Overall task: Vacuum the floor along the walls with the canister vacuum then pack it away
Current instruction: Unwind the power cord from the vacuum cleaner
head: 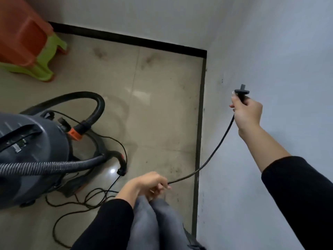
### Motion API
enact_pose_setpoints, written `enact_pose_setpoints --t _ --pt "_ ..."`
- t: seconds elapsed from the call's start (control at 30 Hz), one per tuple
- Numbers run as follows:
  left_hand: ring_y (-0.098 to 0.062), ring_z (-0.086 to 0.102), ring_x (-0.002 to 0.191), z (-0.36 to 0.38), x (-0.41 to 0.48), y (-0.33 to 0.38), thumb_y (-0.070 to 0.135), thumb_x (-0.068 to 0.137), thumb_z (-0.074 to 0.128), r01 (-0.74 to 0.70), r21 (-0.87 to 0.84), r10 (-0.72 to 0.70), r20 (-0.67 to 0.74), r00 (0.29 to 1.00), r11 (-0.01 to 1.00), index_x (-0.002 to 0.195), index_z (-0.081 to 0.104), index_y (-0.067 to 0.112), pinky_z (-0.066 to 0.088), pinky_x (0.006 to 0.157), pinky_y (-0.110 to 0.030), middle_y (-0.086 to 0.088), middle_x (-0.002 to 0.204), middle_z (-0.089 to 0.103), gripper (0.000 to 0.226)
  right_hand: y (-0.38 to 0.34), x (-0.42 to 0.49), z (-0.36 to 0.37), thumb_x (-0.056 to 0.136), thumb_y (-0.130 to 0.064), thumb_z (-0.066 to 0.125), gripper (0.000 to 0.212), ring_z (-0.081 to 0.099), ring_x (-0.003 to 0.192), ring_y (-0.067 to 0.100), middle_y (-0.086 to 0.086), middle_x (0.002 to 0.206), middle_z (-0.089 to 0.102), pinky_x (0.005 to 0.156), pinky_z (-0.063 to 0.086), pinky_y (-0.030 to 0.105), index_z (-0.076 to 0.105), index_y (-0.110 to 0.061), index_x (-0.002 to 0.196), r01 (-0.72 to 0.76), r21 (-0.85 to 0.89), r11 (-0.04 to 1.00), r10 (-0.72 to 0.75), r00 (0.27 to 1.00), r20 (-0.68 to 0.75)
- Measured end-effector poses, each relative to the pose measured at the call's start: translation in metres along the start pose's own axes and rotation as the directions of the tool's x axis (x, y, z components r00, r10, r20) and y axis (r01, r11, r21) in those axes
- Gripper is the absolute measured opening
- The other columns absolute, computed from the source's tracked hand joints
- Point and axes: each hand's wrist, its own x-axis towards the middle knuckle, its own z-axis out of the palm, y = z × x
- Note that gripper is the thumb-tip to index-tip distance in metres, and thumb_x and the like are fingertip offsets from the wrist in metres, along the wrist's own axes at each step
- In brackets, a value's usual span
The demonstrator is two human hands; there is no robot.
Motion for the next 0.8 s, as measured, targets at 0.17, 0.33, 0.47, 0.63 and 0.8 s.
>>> enact_pose_setpoints --t 0.17,0.33,0.47,0.63,0.8 --pt "-0.021 0.058 0.087 -0.03 0.032 0.081 0.033 0.089 0.059 0.052 0.784 0.211 -0.23 0.95 0.619 0.099 0.07 0.018 0.045 0.072 -0.028 -0.006 0.098 0.067 0.021 -0.008 0.062 0.023 0.096 -0.033 0.058 0.026 0.059 0.068 0.013 0.0 0.071 0.064 0.07 0.051 0.03 0.064 -0.016 0.077 -0.042 -0.024 0.999 0.042 0.999 -0.015" --pt "-0.032 0.033 0.132 -0.068 0.094 0.169 0.043 0.095 0.047 0.131 0.8 0.194 -0.295 0.935 0.586 0.122 0.061 0.019 0.032 0.106 -0.046 -0.011 0.132 0.048 0.039 0.011 0.141 0.063 0.103 -0.031 0.045 0.035 0.06 0.059 0.011 0.005 0.075 0.067 0.054 0.051 0.019 0.062 -0.005 0.087 -0.14 -0.032 0.99 0.136 0.984 -0.112" --pt "-0.026 0.063 0.09 -0.106 0.165 0.222 0.03 0.095 0.055 -0.041 0.503 0.198 -0.263 0.944 0.863 0.086 0.062 0.013 0.047 0.079 -0.031 -0.006 0.087 0.065 0.021 0.049 0.211 0.098 0.103 -0.025 0.045 0.028 0.065 0.064 0.015 0.011 0.083 0.069 0.052 0.052 0.019 0.057 -0.01 0.082 -0.252 0.083 0.964 0.261 0.957 -0.127" --pt "-0.021 0.058 0.077 -0.131 0.235 0.264 0.027 0.095 0.059 -0.215 0.173 0.265 -0.367 0.892 0.961 0.124 0.044 0.025 0.049 0.073 -0.03 -0.012 0.091 0.063 0.032 0.101 0.279 0.139 0.101 -0.023 0.051 0.025 0.063 0.06 0.016 0.008 0.071 0.064 0.048 0.049 0.018 0.057 -0.009 0.082 -0.417 0.327 0.848 0.444 0.896 -0.007" --pt "0.001 0.046 0.053 -0.135 0.284 0.316 0.032 0.095 0.061 -0.407 0.273 0.476 -0.28 0.833 0.872 0.105 0.065 0.023 0.034 0.05 -0.014 0.01 0.06 0.053 0.014 0.147 0.332 0.175 0.105 -0.023 0.039 0.028 0.06 0.065 0.017 0.011 0.078 0.06 0.054 0.047 0.021 0.051 -0.008 0.086 -0.517 0.351 0.78 0.499 0.854 0.149"
